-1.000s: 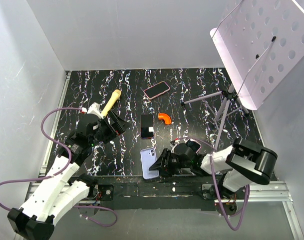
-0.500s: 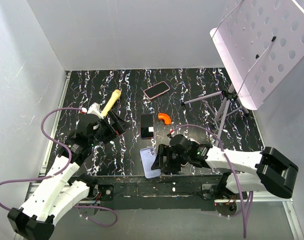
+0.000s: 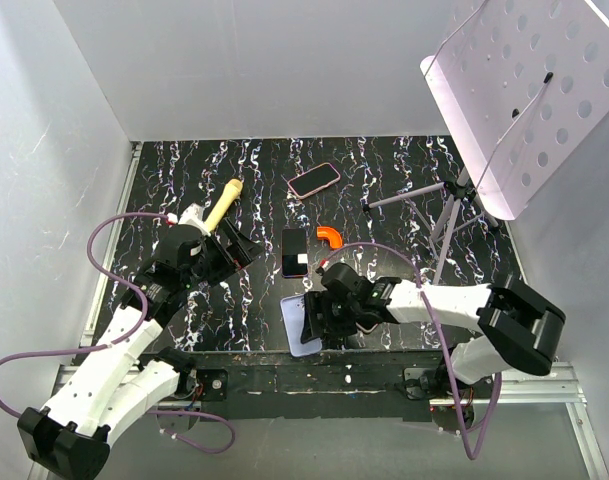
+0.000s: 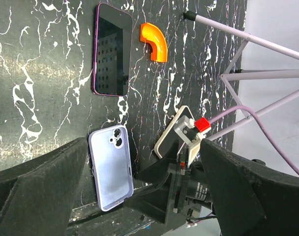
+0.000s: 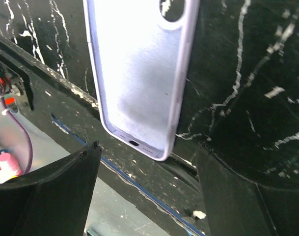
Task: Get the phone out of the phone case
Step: Place the phone case at the center of the board.
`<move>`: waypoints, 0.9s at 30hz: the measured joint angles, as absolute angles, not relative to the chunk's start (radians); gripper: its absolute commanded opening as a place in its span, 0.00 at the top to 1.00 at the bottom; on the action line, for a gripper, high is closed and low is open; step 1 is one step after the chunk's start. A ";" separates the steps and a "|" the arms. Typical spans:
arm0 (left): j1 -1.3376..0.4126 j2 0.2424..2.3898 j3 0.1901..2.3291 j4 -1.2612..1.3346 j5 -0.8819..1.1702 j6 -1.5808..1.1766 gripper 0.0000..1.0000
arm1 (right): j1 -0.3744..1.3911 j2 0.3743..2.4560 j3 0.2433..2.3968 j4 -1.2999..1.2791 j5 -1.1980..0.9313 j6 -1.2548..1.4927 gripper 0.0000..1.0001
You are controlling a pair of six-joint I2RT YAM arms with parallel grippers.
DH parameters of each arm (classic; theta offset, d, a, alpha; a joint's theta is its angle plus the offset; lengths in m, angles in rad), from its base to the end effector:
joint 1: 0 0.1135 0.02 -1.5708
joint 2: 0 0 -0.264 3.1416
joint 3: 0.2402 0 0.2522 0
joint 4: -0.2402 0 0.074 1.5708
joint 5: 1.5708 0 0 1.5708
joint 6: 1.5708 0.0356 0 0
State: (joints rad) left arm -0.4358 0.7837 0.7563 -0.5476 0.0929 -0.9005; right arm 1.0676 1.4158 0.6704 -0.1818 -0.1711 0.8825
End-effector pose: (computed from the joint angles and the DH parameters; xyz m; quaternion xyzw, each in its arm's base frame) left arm 0.1540 -0.0753 0.2936 -0.1805 0.8592 -0.3276 0.3492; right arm 0.1227 0.2354 0.1650 -0.1143 0.9387 0.3063 0.1097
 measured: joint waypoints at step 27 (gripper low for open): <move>-0.436 0.759 0.785 -0.553 0.129 -0.870 0.00 | 1.076 1.446 0.706 -0.067 -0.260 0.923 0.18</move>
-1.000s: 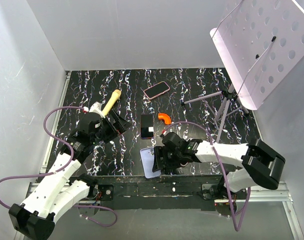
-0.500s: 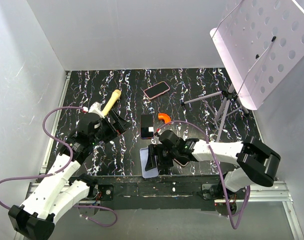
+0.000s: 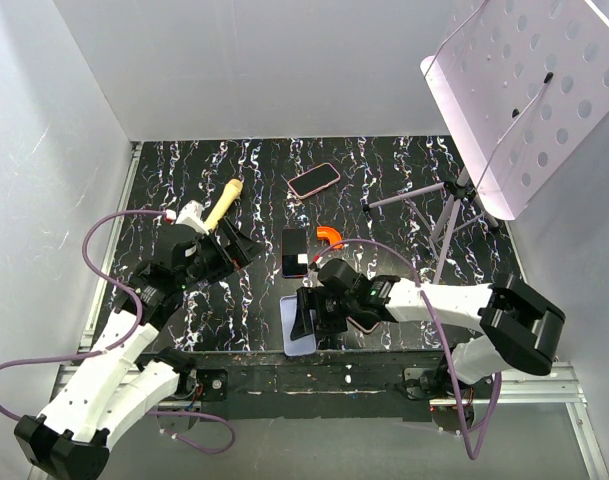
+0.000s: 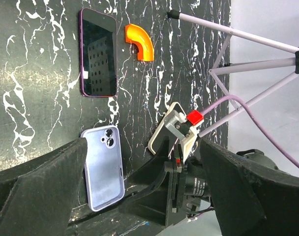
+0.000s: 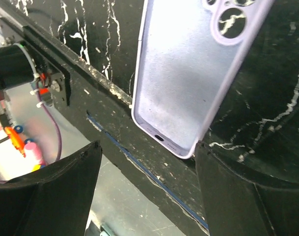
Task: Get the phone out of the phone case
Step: Place the phone case at the center of the board.
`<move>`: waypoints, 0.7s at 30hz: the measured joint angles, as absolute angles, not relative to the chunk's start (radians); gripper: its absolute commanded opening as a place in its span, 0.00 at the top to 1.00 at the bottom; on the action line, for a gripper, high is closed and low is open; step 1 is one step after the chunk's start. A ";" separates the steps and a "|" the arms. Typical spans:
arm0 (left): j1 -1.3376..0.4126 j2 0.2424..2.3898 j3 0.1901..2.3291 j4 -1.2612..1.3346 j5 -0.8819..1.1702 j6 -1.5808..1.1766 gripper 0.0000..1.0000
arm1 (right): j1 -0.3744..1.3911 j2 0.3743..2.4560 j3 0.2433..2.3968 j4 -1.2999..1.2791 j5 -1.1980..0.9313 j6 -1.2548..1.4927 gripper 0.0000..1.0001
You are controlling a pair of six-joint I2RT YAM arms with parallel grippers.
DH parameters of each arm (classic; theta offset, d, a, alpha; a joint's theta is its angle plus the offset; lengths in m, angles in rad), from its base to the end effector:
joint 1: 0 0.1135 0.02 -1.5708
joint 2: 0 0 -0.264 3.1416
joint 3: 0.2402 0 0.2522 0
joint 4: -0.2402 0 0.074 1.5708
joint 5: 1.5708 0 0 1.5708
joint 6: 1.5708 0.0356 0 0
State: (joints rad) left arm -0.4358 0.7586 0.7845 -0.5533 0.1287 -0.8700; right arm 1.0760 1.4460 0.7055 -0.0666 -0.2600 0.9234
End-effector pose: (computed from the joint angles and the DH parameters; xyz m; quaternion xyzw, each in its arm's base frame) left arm 0.1487 -0.0743 0.3064 -0.1551 0.8518 -0.3464 0.3612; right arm 0.1265 0.2538 0.1762 -0.1183 0.9138 0.3759 0.0985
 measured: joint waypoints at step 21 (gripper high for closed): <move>-0.436 0.711 0.847 -0.547 0.179 -0.813 0.00 | 1.095 1.524 0.744 -0.060 -0.229 0.920 0.16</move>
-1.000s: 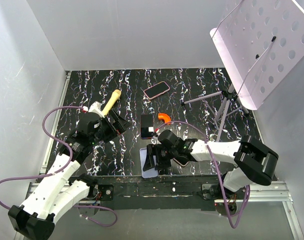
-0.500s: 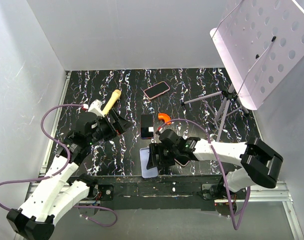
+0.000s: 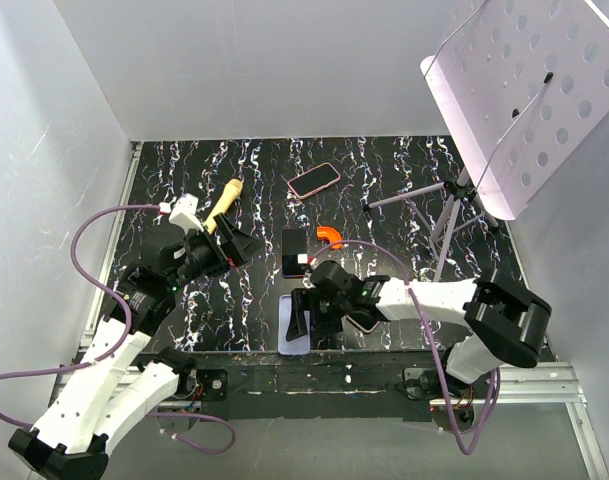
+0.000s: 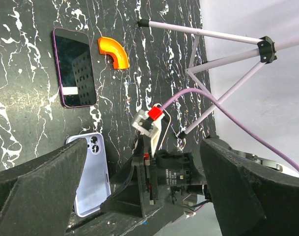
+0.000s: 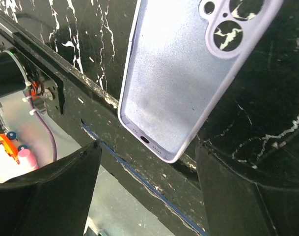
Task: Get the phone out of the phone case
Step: Place the phone case at the center of the board, then pick up the phone at the center of the board.
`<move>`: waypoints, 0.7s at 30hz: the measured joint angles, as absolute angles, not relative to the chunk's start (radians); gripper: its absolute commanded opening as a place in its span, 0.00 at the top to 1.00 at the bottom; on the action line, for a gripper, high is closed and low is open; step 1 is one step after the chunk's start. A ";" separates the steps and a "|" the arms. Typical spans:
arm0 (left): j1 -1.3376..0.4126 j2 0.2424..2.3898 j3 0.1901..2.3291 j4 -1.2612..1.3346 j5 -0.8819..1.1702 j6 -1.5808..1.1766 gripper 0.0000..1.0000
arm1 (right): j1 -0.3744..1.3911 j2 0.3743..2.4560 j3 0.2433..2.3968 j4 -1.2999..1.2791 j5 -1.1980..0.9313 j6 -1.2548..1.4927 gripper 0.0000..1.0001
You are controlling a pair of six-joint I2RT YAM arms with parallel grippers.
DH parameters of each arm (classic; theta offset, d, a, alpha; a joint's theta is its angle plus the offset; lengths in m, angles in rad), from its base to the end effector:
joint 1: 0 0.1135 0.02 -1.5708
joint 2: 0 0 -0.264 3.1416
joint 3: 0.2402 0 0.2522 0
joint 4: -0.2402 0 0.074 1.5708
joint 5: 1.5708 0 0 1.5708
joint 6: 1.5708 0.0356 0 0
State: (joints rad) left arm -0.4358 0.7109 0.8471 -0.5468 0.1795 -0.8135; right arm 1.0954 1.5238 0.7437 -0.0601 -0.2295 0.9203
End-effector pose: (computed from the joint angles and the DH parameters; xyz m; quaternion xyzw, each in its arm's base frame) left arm 0.1373 -0.0710 0.3349 -0.1081 0.8275 -0.3801 0.3990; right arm 0.1285 0.2673 0.1666 -0.1219 0.9207 0.3572 0.0990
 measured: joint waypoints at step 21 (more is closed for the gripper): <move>-0.436 0.682 0.851 -0.546 0.208 -0.834 0.00 | 0.800 1.499 1.021 -1.070 0.493 1.557 0.02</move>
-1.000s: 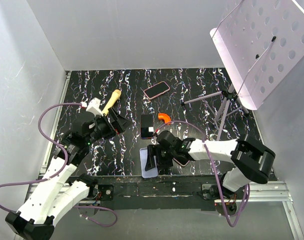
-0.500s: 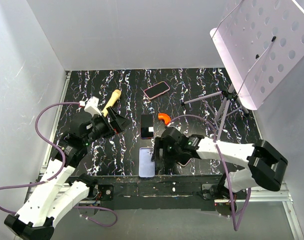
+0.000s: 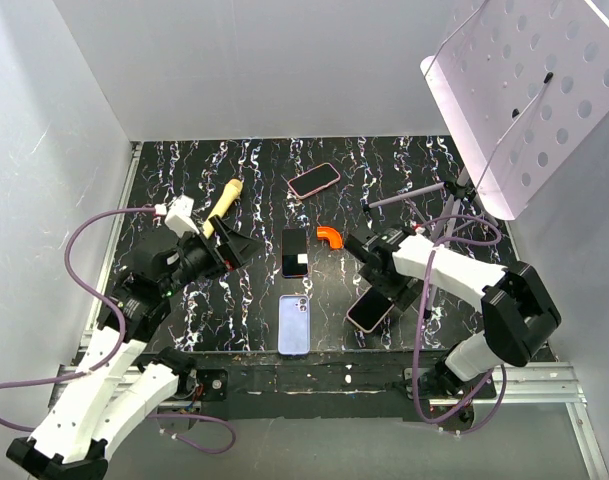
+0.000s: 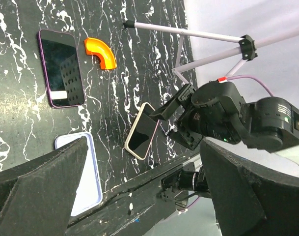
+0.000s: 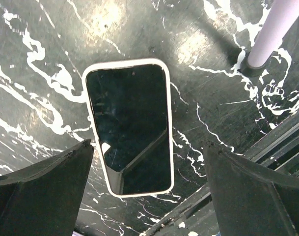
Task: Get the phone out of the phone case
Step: Pick up the phone at the center of the board.
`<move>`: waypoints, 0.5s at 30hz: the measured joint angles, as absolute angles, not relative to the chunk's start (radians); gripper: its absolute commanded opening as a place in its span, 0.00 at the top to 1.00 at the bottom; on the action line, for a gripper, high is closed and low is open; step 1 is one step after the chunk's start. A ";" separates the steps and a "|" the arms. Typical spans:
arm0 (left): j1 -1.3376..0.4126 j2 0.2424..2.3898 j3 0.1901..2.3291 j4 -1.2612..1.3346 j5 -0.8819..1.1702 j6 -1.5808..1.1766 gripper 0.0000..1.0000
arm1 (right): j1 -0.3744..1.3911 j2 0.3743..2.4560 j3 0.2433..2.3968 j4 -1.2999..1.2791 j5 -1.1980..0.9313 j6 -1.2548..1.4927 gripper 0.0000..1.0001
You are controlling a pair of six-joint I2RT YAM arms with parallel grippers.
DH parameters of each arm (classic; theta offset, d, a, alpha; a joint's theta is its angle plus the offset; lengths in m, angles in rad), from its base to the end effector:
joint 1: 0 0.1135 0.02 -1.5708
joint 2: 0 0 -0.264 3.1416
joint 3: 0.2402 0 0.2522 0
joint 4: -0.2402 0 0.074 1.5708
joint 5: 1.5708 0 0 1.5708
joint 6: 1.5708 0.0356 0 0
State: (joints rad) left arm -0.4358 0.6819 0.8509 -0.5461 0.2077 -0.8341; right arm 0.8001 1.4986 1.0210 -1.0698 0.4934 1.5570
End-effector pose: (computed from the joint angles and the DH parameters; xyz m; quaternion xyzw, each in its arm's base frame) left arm 0.1307 -0.0690 0.3402 -0.1056 0.8179 -0.4006 0.3992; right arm 0.1852 0.1666 0.2122 0.3609 0.9000 -0.0829 0.2300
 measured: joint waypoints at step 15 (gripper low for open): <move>-0.436 0.659 0.851 -0.546 0.210 -0.833 0.01 | 0.752 1.546 1.014 -0.984 0.457 1.567 0.01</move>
